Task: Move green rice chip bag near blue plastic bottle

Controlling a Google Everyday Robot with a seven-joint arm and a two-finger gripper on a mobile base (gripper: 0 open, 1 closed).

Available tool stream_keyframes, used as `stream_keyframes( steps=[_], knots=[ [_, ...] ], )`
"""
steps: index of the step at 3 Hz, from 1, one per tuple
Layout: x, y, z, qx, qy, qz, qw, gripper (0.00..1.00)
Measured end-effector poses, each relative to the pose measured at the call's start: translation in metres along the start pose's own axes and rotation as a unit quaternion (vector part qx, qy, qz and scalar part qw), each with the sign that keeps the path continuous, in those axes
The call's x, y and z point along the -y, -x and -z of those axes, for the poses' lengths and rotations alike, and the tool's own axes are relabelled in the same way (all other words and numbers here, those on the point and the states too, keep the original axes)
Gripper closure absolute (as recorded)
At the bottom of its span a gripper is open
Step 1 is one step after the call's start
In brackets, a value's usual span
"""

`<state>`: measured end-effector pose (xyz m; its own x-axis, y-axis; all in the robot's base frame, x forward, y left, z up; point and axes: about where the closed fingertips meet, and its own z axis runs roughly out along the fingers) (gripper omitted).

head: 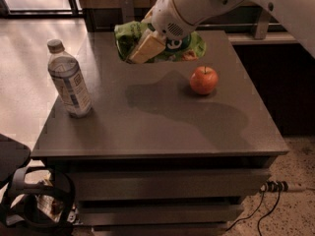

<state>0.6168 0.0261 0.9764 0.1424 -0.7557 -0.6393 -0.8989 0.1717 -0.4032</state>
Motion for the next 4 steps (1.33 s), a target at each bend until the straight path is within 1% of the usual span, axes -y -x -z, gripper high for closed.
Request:
stream_keyframes(
  steps=[1,2,3,4],
  knots=[
    [-0.035,0.003,-0.007,0.013,0.069,0.003,0.9975,1.0],
    [-0.066,0.011,-0.017,0.029,0.151,0.041,0.9872,1.0],
    [-0.085,0.006,-0.013,0.02,0.194,0.055,0.9793,0.84],
    [-0.085,0.007,-0.015,0.021,0.194,0.056,0.9793,0.54]
  ],
)
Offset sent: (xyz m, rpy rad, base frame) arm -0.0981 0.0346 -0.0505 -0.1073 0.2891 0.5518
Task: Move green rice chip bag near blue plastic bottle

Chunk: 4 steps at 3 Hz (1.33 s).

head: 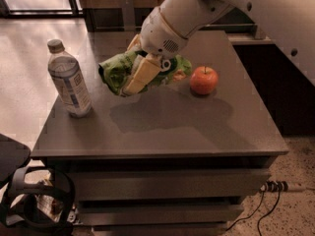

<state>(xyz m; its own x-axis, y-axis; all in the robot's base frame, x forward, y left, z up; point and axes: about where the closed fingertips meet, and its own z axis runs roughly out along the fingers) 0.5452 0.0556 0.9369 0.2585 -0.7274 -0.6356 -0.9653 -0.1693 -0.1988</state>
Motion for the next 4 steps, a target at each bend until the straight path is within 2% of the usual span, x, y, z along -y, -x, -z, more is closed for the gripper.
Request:
stream_keyframes(
  steps=[2,3,4],
  knots=[
    [-0.0007,0.002,-0.0027,0.0,0.002,0.002,1.0,0.08],
    [-0.001,0.0028,-0.0038,0.001,0.003,0.002,1.0,0.0],
    [-0.001,0.0028,-0.0038,0.001,0.003,0.002,1.0,0.0]
  ],
)
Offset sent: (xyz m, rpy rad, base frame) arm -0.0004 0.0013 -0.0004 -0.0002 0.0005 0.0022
